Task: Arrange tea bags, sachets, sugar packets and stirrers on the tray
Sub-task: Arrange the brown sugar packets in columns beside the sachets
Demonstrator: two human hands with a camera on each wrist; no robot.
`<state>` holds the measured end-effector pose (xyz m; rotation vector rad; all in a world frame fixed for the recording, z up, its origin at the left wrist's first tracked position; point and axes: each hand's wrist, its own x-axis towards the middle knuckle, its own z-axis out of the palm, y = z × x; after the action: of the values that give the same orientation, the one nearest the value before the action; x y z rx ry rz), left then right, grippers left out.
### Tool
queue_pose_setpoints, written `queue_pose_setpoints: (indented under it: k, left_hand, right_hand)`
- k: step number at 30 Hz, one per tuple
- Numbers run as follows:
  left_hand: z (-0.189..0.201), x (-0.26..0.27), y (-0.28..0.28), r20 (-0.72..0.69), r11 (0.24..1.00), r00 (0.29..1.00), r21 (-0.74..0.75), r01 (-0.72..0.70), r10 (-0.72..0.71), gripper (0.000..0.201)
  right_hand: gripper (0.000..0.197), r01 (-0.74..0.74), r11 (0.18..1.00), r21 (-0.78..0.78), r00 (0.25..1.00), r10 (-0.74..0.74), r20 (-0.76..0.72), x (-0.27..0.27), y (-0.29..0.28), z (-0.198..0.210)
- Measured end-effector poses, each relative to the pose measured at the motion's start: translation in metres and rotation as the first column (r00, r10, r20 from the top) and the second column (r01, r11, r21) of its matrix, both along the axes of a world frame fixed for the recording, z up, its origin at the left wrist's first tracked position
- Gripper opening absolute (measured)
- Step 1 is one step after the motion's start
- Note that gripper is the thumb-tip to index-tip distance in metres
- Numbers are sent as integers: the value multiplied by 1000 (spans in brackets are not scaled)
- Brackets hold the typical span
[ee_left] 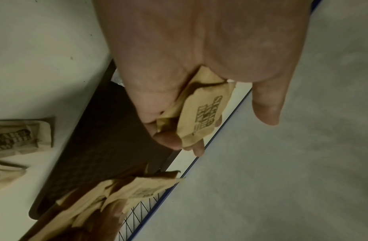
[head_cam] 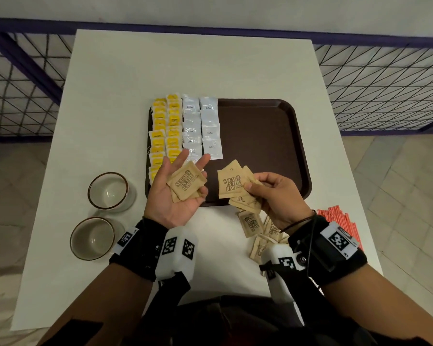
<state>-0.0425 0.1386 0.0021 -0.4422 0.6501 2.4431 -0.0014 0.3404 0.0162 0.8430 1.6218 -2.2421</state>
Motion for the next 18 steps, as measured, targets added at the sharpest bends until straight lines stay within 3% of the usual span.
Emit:
queue_pose_setpoints:
  k: [4, 7, 10, 14, 16, 18]
  left_hand:
    - [1, 1, -2, 56, 997, 998, -73, 35, -31, 47]
    - [2, 0, 0, 56, 960, 998, -275, 55, -42, 31]
    - [4, 3, 4, -73, 784, 986, -616, 74, -150, 9]
    - [2, 9, 11, -189, 576, 897, -813, 84, -399, 18]
    - [0, 12, 14, -221, 569, 880, -819, 67, -421, 21]
    - [1, 13, 15, -208, 647, 913, -759, 76, -351, 22]
  right_hand:
    - [10, -4, 1000, 7, 1000, 4, 5, 1, -2, -2]
    - [12, -8, 1000, 13, 1000, 8, 4, 0, -2, -2]
    - [12, -13, 995, 101, 1000, 15, -11, 0, -3, -3]
    - [12, -50, 946, 320, 994, 78, -76, -1, -13, -3]
    - [12, -50, 940, 337, 993, 83, -85, -1, -16, -4]
    - [13, -25, 955, 295, 996, 49, -75, -1, -16, -4]
